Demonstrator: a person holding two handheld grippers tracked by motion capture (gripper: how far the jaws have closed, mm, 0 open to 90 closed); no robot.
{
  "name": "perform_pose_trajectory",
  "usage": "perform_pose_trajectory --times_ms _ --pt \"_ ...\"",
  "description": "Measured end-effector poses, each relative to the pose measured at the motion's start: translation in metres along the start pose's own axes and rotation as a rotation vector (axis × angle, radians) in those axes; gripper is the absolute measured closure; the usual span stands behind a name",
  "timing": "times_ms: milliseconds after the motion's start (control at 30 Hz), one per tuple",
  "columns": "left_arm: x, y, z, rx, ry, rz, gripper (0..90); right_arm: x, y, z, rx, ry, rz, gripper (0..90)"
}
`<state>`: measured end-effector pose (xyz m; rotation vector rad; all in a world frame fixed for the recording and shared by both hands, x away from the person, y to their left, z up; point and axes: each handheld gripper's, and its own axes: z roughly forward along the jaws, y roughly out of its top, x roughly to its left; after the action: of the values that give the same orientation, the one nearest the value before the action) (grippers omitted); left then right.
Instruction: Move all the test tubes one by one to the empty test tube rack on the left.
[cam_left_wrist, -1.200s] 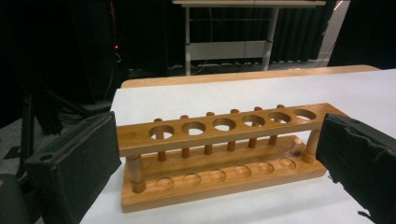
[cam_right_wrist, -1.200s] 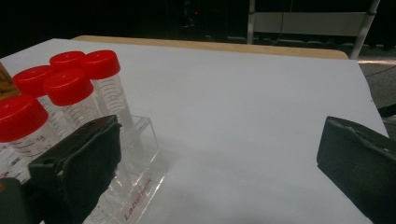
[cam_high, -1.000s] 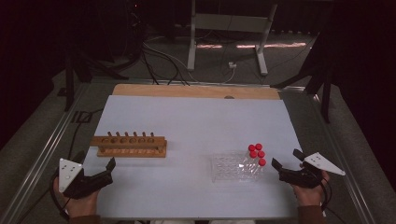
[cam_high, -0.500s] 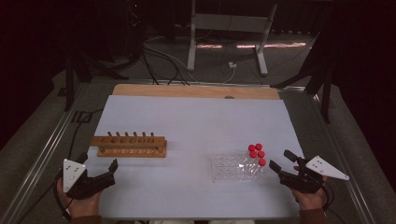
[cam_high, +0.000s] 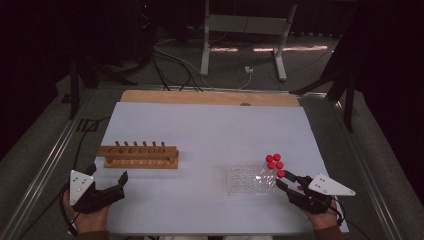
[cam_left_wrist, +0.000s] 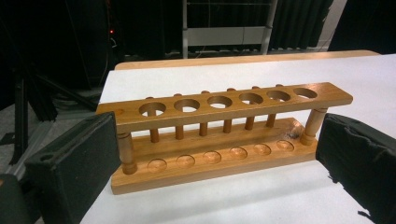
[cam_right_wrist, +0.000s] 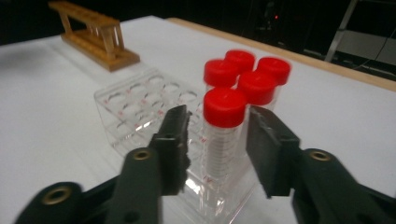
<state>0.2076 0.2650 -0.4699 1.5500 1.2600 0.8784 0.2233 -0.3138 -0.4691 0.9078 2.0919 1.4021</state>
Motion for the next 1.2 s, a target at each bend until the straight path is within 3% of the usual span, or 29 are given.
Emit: perform_pose_trajectory --times_ms 167,633,1200 --pt "0.000 0.000 0.001 0.002 -0.003 0.003 0.7 -0.003 -0.005 0.010 0.035 0.000 0.001 70.2" --pt "-0.003 -0.001 0.002 0.006 -0.012 0.006 0.7 -0.003 -0.006 0.015 0.075 -0.007 -0.016 74.8" --pt "-0.003 -0.001 0.003 0.019 -0.026 0.007 0.7 -0.005 0.014 -0.001 -0.010 -0.005 -0.010 75.1"
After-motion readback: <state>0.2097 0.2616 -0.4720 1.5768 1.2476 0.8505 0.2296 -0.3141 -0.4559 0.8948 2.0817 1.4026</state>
